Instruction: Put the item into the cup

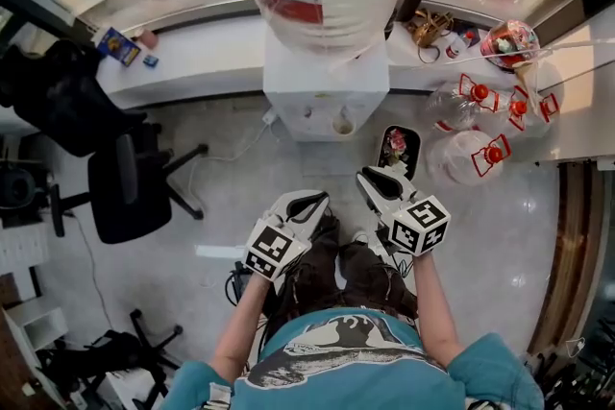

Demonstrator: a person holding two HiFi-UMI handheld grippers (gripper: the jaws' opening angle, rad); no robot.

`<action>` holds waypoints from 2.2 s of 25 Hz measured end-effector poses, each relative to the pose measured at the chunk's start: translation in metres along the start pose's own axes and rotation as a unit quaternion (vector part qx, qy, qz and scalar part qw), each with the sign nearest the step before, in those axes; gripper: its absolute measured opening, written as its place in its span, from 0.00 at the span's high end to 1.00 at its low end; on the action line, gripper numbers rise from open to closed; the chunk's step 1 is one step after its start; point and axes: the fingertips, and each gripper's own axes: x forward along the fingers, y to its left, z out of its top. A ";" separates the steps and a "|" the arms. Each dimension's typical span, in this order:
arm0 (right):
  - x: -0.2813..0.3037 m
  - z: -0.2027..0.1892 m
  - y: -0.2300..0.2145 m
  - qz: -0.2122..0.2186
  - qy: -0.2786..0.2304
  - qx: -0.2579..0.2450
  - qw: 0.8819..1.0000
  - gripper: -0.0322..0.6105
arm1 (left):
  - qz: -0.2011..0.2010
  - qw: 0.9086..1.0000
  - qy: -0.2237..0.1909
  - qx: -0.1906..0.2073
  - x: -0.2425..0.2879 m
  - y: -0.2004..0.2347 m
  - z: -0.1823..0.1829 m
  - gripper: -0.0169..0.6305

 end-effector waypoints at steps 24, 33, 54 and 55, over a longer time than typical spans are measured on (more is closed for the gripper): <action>-0.128 -0.010 0.066 0.033 -0.058 -0.048 0.997 0.96 | 0.014 0.999 -0.044 0.012 -0.020 -0.129 0.029 0.95; -0.169 -0.011 0.092 0.034 -0.094 -0.100 0.990 0.95 | 0.025 0.997 -0.064 0.023 -0.037 -0.174 0.031 0.94; -0.198 -0.030 0.112 0.052 -0.094 -0.114 0.988 0.95 | 0.027 0.996 -0.080 0.024 -0.047 -0.221 0.023 0.94; -0.198 -0.030 0.112 0.051 -0.094 -0.116 0.988 0.95 | 0.026 0.996 -0.080 0.024 -0.046 -0.222 0.024 0.94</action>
